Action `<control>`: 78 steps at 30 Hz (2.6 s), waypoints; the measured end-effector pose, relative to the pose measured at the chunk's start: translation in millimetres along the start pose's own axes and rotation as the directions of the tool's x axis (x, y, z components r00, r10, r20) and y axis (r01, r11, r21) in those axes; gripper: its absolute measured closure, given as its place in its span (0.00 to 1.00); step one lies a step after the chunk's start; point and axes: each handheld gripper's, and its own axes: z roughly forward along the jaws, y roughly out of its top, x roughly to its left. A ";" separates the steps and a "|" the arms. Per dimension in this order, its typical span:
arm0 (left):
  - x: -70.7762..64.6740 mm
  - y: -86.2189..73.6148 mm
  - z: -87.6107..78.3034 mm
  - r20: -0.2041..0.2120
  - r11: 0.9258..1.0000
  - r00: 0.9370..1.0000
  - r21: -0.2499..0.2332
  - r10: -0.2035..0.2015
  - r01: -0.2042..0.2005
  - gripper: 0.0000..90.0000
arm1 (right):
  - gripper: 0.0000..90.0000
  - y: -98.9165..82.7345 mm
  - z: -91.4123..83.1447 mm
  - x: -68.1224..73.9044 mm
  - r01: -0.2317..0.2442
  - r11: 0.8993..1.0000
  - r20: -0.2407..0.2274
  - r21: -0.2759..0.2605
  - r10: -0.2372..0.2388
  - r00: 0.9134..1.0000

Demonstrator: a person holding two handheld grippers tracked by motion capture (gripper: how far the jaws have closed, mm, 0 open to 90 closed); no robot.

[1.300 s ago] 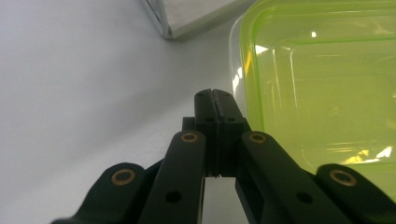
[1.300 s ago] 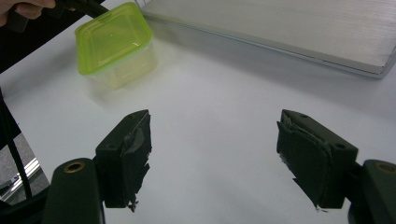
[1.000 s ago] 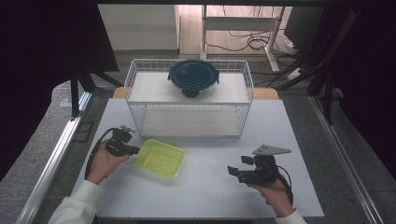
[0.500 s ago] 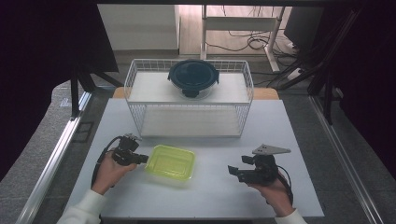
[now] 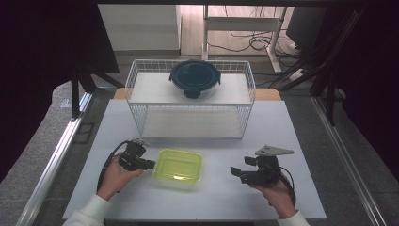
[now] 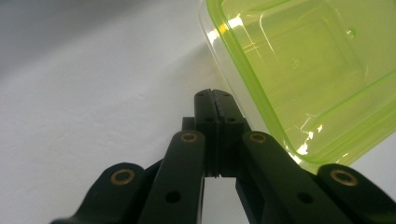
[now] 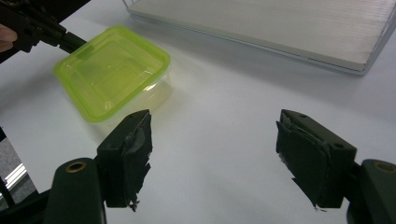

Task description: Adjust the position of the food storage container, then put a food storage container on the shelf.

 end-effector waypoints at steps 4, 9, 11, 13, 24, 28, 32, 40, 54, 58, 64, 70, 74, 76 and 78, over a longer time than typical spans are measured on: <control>-4.8 -0.1 3.0 0.011 1.000 1.000 0.002 0.013 -0.013 1.00 | 0.30 0.2 0.6 0.9 0.002 1.000 -0.002 -0.001 -0.002 1.000; -11.2 2.5 7.3 0.022 1.000 0.999 0.004 0.026 -0.026 1.00 | 0.30 0.3 0.7 0.7 0.000 1.000 0.000 -0.001 0.000 1.000; -14.5 3.7 8.8 0.028 0.999 0.999 0.010 0.034 -0.034 1.00 | 0.30 0.3 0.7 0.7 -0.001 1.000 0.001 -0.001 0.001 1.000; -17.7 4.8 11.0 0.041 0.999 0.998 0.011 0.041 -0.041 1.00 | 0.30 0.3 0.6 0.7 -0.001 1.000 0.001 -0.001 0.001 1.000; -30.7 8.7 19.1 0.053 0.997 0.996 0.030 0.075 -0.076 1.00 | 0.30 0.2 1.0 0.2 -0.003 1.000 0.003 0.000 0.003 1.000; -33.0 9.2 20.3 0.057 0.996 0.995 0.031 0.078 -0.080 1.00 | 0.30 0.1 0.7 -0.3 -0.004 1.000 0.003 0.000 0.004 1.000; -32.9 10.2 20.5 0.060 0.995 0.994 0.037 0.086 -0.088 1.00 | 0.30 -0.3 1.4 -0.7 -0.009 1.000 -0.001 0.003 0.009 1.000; -27.8 10.2 14.2 0.038 0.997 0.996 0.023 0.077 -0.078 1.00 | 0.30 -1.3 2.4 0.2 -0.008 1.000 0.002 -0.002 0.008 1.000; -19.1 -8.7 -30.5 -0.018 0.983 1.000 -0.186 0.002 -0.006 0.59 | 0.29 -3.3 7.3 1.5 -0.003 1.000 -0.018 -0.007 0.003 1.000; -20.0 -9.6 -34.7 -0.017 0.978 1.000 -0.206 -0.026 0.022 0.36 | 0.29 -4.6 9.4 1.8 0.000 1.000 -0.025 -0.002 0.000 1.000; -21.0 -11.5 -37.2 -0.014 0.969 0.998 -0.242 -0.063 0.057 0.24 | 0.29 -5.8 10.3 2.0 0.000 1.000 -0.031 -0.004 0.000 1.000; -22.3 -15.5 -42.1 -0.030 0.960 0.997 -0.271 -0.074 0.063 0.23 | 0.29 -4.8 13.0 2.0 0.004 1.000 -0.031 -0.004 -0.004 1.000; -20.2 -18.7 -42.6 -0.016 0.955 0.995 -0.282 -0.099 0.091 0.22 | 0.29 -4.1 14.8 2.8 0.007 1.000 -0.035 -0.003 -0.007 0.999; -20.2 -19.7 -42.2 -0.020 0.955 0.995 -0.282 -0.102 0.092 0.22 | 0.29 -4.3 15.1 2.9 0.008 1.000 -0.034 -0.004 -0.008 0.999; -20.7 -20.2 -41.2 -0.018 0.953 0.994 -0.287 -0.106 0.096 0.21 | 0.29 -4.4 15.0 3.0 0.009 1.000 -0.031 -0.012 -0.010 0.999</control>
